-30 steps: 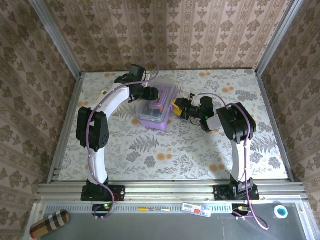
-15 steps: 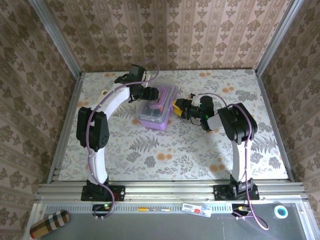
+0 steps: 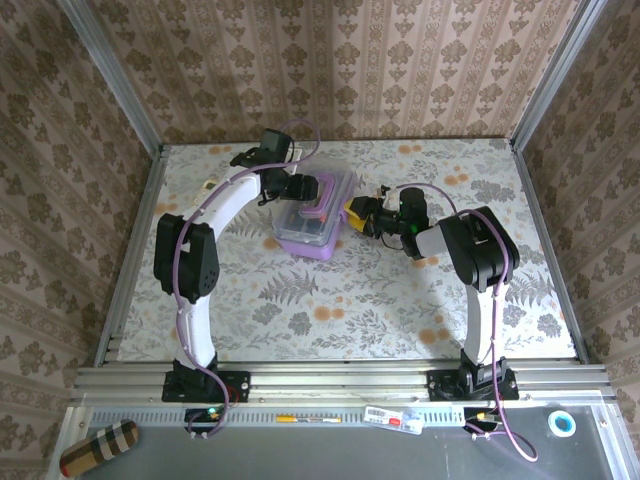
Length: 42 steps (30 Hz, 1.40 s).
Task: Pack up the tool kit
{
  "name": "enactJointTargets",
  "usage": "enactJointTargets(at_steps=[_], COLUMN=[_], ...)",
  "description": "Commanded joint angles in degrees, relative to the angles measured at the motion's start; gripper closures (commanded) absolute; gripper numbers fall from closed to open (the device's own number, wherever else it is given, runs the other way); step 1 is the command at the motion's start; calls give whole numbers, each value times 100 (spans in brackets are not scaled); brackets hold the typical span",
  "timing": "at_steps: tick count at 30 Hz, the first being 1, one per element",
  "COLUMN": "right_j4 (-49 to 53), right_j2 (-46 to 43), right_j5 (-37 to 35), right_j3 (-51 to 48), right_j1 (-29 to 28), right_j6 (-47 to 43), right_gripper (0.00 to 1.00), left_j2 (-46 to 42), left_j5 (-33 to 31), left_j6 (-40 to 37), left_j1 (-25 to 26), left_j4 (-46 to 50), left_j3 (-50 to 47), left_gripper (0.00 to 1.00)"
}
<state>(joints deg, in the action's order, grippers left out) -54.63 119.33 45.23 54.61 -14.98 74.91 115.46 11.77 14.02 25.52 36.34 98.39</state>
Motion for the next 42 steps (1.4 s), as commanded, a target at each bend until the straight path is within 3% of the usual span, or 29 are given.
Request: enactJointTargets(at_steps=[1,32,42], right_j4=[-42,810,1191], right_j2=[-272,86,175], right_j5=[-50,-402,-594], right_j3=[115,277,255], right_j1=[-74,-242,-242], right_j6=[-174,-491,-504], right_gripper=[49,51,56], left_j2=[853,943,935], left_j5=[572,310,298], left_j6=[101,135,127], left_j1=[243,471,514], left_j4=[1032,1180,1183], left_j3=[-481,-397,-378], left_gripper=[43,41,41])
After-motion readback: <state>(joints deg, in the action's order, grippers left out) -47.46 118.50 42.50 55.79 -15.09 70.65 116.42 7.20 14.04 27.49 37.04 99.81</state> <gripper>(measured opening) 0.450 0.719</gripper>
